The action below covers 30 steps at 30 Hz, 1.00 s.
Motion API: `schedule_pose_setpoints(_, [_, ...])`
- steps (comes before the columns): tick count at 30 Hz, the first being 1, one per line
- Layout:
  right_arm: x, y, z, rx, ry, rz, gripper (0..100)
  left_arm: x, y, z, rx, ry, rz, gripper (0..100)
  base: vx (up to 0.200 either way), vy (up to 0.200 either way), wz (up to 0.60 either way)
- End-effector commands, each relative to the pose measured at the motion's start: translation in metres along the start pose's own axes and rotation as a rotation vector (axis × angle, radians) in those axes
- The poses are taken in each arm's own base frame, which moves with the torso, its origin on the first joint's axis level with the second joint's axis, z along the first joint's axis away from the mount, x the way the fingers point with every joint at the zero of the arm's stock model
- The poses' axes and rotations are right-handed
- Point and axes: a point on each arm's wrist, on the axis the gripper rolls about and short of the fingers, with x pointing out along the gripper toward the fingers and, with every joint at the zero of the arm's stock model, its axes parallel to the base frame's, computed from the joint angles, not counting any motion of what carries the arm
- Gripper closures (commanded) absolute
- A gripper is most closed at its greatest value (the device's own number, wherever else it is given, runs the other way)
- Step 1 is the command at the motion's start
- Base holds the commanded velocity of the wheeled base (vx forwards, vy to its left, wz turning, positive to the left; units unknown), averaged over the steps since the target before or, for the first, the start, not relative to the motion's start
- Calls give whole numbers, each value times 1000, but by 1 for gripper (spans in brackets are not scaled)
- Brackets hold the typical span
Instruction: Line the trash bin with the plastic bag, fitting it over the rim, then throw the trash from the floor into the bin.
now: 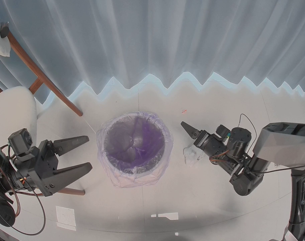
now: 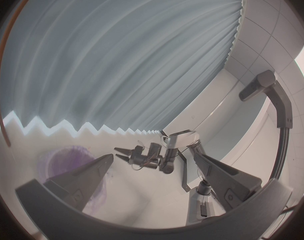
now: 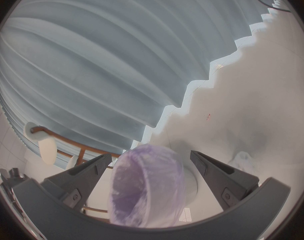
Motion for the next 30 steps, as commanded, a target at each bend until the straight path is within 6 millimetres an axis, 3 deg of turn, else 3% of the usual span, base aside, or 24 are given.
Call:
schedule_pose_setpoints(1, [-49, 48, 37, -59, -21, 97, 0, 18, 30, -39, -177, 108, 105, 0, -200, 0, 0])
schedule_pose_setpoints(8, [-48, 44, 48, -108, -61, 87, 0, 31, 75, -102, -334, 255, 306, 0, -143, 0, 0])
schedule_pose_setpoints(15, [-48, 44, 46, -149, -59, 86, 0, 22, 108, -152, -222, 415, 488, 0, 0, 0, 0])
schedule_pose_setpoints(20, [-49, 45, 48, -152, -62, 89, 0, 25, 118, -157, -237, 409, 533, 0, 0, 0, 0])
schedule_pose_setpoints(25, [-48, 47, 45, -182, -57, 93, 0, 31, 151, -170, -242, 376, 614, 0, 0, 0, 0])
schedule_pose_setpoints(30, [-49, 47, 44, -183, -52, 91, 0, 34, 159, -170, -248, 352, 615, 0, 0, 0, 0])
